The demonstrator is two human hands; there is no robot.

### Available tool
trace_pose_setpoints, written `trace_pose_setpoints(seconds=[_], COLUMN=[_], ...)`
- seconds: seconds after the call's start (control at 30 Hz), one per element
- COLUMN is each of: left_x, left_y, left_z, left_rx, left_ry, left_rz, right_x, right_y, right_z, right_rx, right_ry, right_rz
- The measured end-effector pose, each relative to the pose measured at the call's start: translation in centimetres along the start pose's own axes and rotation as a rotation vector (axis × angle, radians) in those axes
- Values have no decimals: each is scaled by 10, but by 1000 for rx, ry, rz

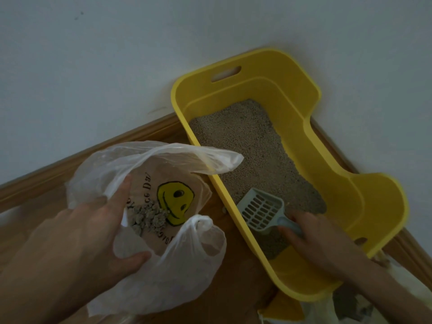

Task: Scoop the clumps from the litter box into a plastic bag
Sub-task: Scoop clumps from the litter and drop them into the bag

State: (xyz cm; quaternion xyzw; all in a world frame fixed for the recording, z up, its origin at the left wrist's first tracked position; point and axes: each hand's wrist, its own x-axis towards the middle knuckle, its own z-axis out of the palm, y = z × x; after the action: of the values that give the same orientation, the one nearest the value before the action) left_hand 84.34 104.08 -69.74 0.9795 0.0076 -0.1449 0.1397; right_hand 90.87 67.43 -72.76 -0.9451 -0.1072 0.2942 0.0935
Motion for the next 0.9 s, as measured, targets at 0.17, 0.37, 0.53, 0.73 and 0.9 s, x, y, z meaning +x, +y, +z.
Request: trace_pose_setpoints(seconds=[0.17, 0.37, 0.53, 0.73, 0.9], left_x=[0, -1, 1, 1, -1], left_y=[2, 4, 7, 8, 10], left_z=[-1, -3, -1, -2, -7], left_rx=[31, 23, -2, 24, 31], left_ry=[-43, -71, -20, -46, -67], left_rz=[-17, -22, -11, -13, 4], right_x=[8, 24, 40, 64, 82], right_y=[-5, -14, -21, -36, -47], right_z=[1, 6, 9, 11, 6], right_rx=[19, -3, -2, 55, 126], right_ry=[1, 50, 94, 139, 152], right_rz=[-14, -18, -35, -38, -42])
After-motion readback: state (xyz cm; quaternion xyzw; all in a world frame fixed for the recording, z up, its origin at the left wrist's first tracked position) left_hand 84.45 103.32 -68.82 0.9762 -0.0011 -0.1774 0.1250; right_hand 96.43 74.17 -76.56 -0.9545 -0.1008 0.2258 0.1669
